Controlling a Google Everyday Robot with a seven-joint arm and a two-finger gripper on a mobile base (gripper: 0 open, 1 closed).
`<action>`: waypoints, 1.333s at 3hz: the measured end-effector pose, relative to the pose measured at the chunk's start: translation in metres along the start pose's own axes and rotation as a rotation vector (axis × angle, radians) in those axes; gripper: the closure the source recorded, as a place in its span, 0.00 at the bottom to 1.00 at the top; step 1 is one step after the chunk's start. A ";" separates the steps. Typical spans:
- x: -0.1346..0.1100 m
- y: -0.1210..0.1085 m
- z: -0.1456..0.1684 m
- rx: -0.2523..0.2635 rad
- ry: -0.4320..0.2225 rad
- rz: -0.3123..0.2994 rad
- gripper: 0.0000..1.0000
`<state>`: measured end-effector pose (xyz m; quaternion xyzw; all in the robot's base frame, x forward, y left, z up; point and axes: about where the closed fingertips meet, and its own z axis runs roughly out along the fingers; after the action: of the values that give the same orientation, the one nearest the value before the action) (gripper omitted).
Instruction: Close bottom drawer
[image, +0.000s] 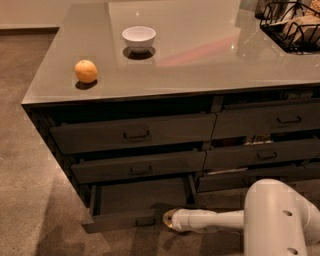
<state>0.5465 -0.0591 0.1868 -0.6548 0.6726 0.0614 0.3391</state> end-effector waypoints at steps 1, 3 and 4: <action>-0.010 -0.020 0.020 0.033 -0.009 -0.014 1.00; -0.017 -0.054 0.031 0.095 -0.030 -0.005 1.00; -0.021 -0.084 0.045 0.133 -0.040 -0.004 1.00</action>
Offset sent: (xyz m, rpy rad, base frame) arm 0.1126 0.0376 0.0084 0.0580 -0.1608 -0.0643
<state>0.6391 -0.0292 0.1944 -0.6309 0.6671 0.0290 0.3952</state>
